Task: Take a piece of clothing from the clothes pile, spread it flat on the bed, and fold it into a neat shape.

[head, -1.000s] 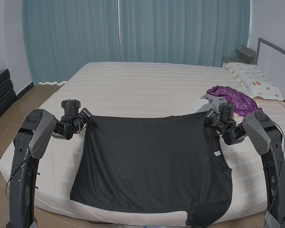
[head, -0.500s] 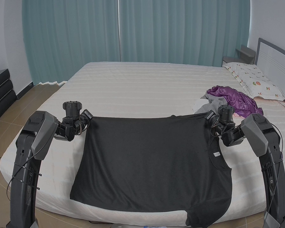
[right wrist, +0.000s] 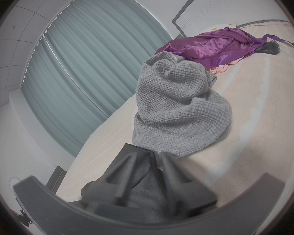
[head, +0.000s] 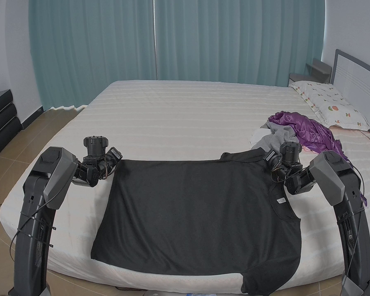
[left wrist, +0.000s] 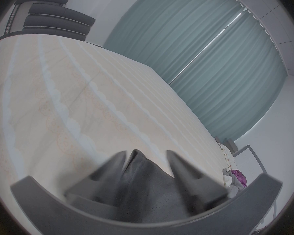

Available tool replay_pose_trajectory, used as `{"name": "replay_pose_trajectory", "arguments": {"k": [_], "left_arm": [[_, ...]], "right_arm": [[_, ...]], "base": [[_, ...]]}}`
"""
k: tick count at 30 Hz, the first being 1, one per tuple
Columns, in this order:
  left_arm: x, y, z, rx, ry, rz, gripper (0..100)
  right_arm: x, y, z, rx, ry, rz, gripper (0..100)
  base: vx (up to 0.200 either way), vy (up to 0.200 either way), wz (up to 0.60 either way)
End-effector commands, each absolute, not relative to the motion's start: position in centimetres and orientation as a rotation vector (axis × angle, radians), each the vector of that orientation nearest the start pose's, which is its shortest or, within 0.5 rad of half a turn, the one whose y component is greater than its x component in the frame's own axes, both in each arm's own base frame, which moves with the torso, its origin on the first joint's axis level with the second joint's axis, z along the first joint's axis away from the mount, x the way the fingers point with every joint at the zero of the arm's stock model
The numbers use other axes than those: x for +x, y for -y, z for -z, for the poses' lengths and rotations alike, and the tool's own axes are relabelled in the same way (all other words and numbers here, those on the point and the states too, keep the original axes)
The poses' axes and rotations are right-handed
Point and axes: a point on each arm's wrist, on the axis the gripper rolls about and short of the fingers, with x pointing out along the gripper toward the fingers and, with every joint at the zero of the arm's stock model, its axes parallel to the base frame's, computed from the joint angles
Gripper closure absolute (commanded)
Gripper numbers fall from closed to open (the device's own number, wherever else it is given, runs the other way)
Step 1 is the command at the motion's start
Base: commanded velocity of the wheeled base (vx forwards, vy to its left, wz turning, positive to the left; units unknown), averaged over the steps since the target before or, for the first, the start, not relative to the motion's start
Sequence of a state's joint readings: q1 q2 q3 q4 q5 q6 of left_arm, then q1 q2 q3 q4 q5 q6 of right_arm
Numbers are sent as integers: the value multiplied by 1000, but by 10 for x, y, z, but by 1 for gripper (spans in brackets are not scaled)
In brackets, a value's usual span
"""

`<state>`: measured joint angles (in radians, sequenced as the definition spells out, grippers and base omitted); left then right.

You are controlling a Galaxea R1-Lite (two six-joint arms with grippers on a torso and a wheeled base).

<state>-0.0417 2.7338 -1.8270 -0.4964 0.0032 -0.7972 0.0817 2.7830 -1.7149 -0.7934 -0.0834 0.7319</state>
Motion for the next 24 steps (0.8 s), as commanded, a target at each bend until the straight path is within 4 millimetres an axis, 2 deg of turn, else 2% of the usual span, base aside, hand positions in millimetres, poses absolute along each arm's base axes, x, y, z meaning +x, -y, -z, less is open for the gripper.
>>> {"name": "replay_pose_trajectory", "arguments": {"k": [1, 3, 5, 6, 8, 10, 11, 12, 13, 16, 17, 18, 19, 20, 21, 22, 24], "left_arm": [[534, 22, 15, -777, -412, -133, 0], [530, 22, 18, -774, -429, -142, 0], [522, 15, -5, -780, -413, -147, 0], [522, 15, -5, -780, -413, -147, 0], [502, 5, -39, -792, -417, -131, 0], [483, 4, -54, -796, -445, -121, 0], [472, 4, -60, -799, -459, -120, 0], [471, 4, -60, -800, -461, -119, 0], [446, 4, -69, -806, -494, -112, 0], [402, 4, -74, -840, -537, -111, 0], [389, 6, -73, -858, -547, -107, 0], [389, 6, -73, -858, -547, -107, 0], [360, 7, -72, -894, -560, -99, 0], [349, 7, -70, -904, -561, -100, 0], [348, 7, -70, -905, -560, -98, 0], [327, 7, -68, -918, -559, -94, 0], [311, 8, -61, -921, -572, -97, 0]], "right_arm": [[525, -42, 35, 706, -264, 105, 0], [515, -39, 17, 711, -245, 108, 0], [494, -29, -5, 721, -234, 98, 0], [494, -29, -5, 721, -234, 98, 0], [465, -16, -29, 740, -254, 58, 0], [445, -13, -36, 767, -285, 72, 0], [433, -13, -38, 781, -303, 79, 0], [431, -13, -38, 784, -306, 81, 0], [403, -12, -40, 830, -346, 100, 0], [359, -13, -36, 883, -392, 112, 0], [345, -13, -34, 888, -404, 115, 0], [345, -13, -34, 888, -404, 115, 0], [320, -9, -32, 895, -391, 128, 0], [312, -5, -32, 898, -377, 135, 0], [310, -4, -32, 897, -375, 135, 0], [290, 1, -29, 899, -377, 151, 0], [277, 0, -26, 902, -390, 142, 0]], "base": [[0, 0, 0], [0, 0, 0], [0, 0, 0], [0, 0, 0], [0, 0, 0], [0, 0, 0], [0, 0, 0], [0, 0, 0], [0, 0, 0], [0, 0, 0], [0, 0, 0], [0, 0, 0], [0, 0, 0], [0, 0, 0], [0, 0, 0], [0, 0, 0], [0, 0, 0]]}}
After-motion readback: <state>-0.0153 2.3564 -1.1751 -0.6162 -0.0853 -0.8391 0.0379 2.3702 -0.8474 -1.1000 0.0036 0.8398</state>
